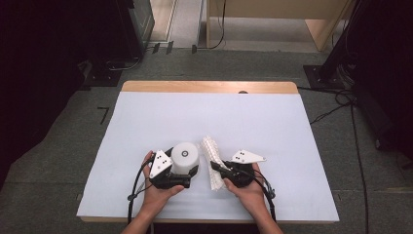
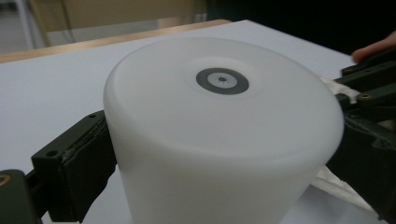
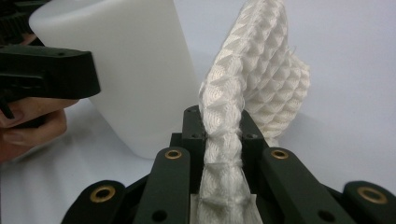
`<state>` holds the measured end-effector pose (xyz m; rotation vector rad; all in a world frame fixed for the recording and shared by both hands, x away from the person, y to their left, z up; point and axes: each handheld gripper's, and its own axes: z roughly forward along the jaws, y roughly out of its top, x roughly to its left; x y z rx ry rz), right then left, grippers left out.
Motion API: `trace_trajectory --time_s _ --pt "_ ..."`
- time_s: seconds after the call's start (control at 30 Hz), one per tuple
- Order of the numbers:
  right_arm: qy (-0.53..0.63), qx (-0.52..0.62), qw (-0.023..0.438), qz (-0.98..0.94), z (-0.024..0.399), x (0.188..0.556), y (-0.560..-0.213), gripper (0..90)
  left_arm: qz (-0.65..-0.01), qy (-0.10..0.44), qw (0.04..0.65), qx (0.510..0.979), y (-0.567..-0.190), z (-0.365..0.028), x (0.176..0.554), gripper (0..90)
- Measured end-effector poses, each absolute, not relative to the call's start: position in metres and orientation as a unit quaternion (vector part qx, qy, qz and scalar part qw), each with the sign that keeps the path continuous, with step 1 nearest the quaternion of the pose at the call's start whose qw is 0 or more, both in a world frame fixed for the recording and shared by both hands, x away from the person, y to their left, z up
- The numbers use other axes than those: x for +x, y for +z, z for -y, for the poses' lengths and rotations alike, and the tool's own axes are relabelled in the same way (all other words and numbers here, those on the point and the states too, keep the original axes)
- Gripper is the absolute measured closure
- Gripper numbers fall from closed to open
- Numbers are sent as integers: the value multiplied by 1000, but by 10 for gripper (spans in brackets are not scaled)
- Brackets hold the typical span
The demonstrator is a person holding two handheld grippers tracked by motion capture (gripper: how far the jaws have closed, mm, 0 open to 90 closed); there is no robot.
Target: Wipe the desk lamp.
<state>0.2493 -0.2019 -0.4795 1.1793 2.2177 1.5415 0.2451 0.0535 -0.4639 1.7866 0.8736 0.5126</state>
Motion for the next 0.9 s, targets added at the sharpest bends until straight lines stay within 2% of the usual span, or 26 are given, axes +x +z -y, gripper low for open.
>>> trace_trajectory --time_s 0.1,0.17,0.2,0.33,0.5,0.9 --pt "516 397 101 -752 201 250 -483 786 -386 244 495 739 -467 -45 241 5" --pt "513 401 96 -753 198 249 -486 786 -389 259 487 738 -468 -41 241 37" --pt "511 401 93 -755 196 248 -487 786 -387 266 487 736 -468 -41 240 80" --pt "505 383 89 -768 187 247 -491 786 -375 245 502 740 -467 -50 247 88" --pt "503 373 92 -774 180 244 -492 788 -343 194 563 726 -451 -70 258 89" --pt "534 315 108 -777 175 234 -474 793 -295 166 561 755 -455 -69 260 90"
